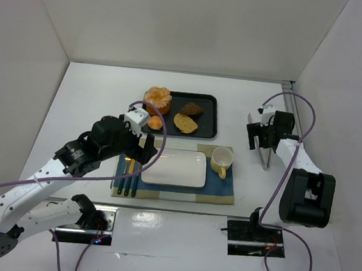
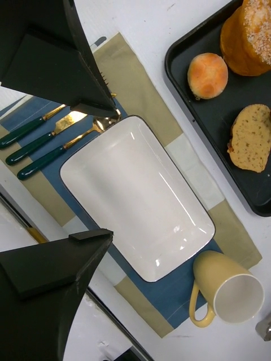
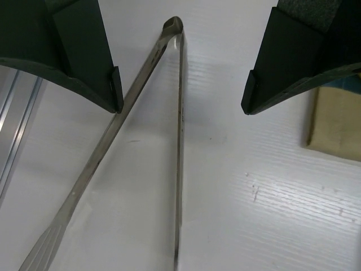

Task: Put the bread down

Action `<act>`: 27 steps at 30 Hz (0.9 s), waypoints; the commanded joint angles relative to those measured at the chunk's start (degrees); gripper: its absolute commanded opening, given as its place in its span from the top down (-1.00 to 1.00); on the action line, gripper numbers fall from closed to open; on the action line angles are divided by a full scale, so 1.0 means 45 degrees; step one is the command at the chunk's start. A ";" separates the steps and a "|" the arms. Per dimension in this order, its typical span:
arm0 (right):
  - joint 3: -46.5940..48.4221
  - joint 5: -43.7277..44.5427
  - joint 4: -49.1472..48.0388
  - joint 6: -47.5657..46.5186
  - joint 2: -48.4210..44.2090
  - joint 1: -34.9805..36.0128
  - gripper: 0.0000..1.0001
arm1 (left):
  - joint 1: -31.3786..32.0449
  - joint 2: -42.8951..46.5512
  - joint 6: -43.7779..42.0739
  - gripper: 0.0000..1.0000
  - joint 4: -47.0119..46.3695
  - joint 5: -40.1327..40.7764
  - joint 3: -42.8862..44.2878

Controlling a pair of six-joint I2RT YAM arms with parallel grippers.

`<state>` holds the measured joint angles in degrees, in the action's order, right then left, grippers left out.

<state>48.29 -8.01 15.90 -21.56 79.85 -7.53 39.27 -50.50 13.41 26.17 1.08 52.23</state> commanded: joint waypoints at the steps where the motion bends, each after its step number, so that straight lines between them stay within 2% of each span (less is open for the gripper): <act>1: -0.0087 0.0685 -0.0935 -0.0462 0.0593 -0.0259 -1.00 | 0.0161 0.0420 -0.0285 -0.99 -0.0504 -0.0377 -0.0044; 11: -0.0204 0.1662 -0.1463 -0.0462 0.1355 -0.0534 -1.00 | 0.0161 0.0422 -0.0285 -0.99 -0.0504 -0.0807 -0.0044; 27: 0.0458 0.1430 -0.1580 -0.0228 0.3152 -0.0768 -1.00 | 0.0161 0.0422 -0.0167 -0.99 -0.0504 -0.0924 -0.0044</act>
<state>48.51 -1.48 11.05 -23.00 92.47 -10.57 39.70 -49.52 13.43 26.00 -1.85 52.12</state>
